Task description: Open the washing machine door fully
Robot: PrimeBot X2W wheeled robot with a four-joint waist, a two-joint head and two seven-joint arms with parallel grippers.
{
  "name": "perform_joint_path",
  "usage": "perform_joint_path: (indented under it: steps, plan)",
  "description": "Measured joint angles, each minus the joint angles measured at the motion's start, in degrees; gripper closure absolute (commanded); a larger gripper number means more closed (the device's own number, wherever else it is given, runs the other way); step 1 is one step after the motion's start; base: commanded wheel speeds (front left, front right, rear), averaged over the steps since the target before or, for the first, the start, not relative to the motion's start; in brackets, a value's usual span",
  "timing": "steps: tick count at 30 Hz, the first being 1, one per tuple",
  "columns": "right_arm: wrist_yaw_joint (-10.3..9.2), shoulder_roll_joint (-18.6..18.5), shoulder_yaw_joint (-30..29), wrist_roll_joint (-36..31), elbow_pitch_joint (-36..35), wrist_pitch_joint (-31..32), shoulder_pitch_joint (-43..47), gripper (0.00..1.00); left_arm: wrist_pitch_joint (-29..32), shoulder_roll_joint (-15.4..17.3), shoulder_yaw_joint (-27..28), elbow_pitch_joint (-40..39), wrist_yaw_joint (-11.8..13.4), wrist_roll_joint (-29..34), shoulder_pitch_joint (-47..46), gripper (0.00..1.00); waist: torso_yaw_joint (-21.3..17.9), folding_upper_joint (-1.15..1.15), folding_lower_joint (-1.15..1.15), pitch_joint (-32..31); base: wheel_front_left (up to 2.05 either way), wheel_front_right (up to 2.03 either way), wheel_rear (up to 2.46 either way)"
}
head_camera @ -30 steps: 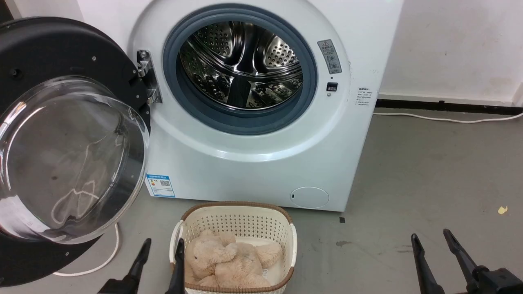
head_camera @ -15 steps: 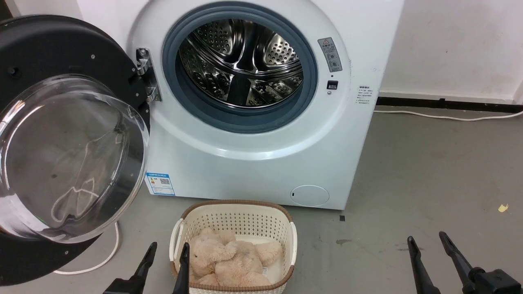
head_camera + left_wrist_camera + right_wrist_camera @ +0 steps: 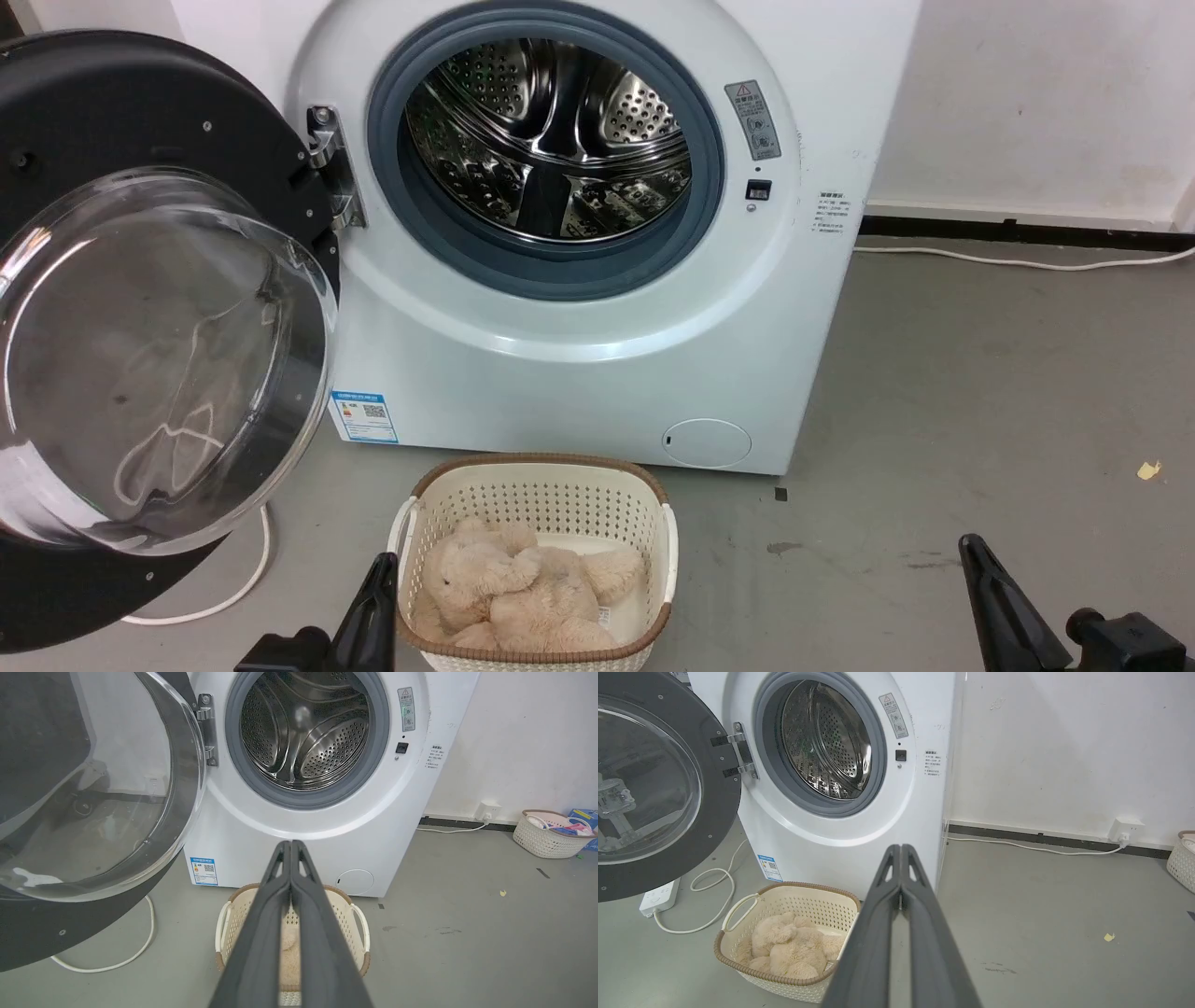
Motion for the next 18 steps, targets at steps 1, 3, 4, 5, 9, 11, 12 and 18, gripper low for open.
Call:
perform_joint_path:
  steps: [1,3,4,5,9,11,12,18]
  plan:
    - [0.00,0.0,0.0,0.0,0.0,0.0,0.0,1.00,0.1,-0.1,0.1,0.0,-0.1,0.2,0.0,1.00,0.0,0.00,0.00,0.0,0.00,0.00,0.00]
    - [0.00,0.0,0.1,0.0,0.0,0.0,0.0,1.00,0.1,-0.2,0.4,0.1,-0.2,0.4,-0.1,1.00,0.0,0.00,0.00,0.1,0.00,0.00,0.00]
    - [0.00,0.0,0.1,0.0,0.0,0.1,0.0,1.00,0.3,-0.3,0.5,0.1,-0.2,0.5,-0.1,1.00,-0.1,0.00,0.00,0.1,0.00,0.00,0.00]
    - [0.00,0.0,0.1,0.0,0.0,0.1,0.0,1.00,0.5,-0.4,0.6,0.1,-0.2,0.7,-0.2,1.00,-0.1,0.00,0.00,0.2,0.00,0.00,0.00]
    - [0.00,0.0,0.2,-0.4,0.0,0.5,-0.1,1.00,0.5,-0.8,1.1,0.2,-0.3,1.0,-0.3,1.00,-0.1,0.00,0.00,0.3,0.00,0.00,0.00]
    - [0.00,0.0,0.3,-0.4,0.1,0.7,-0.6,1.00,0.8,-1.1,1.3,0.3,-0.7,1.5,-0.4,1.00,-0.2,0.00,0.00,0.4,0.00,0.00,0.00]
    - [0.00,0.0,0.3,-0.4,0.1,0.9,-0.8,1.00,0.9,-1.2,1.4,0.3,-0.7,1.7,-0.5,1.00,-0.2,0.00,0.00,0.4,0.00,0.00,0.00]
    - [0.00,0.0,0.4,-0.5,0.2,1.3,-0.9,1.00,1.4,-1.7,2.0,0.5,-1.2,2.6,-1.2,1.00,-0.3,0.00,0.00,0.6,0.00,0.00,0.00]
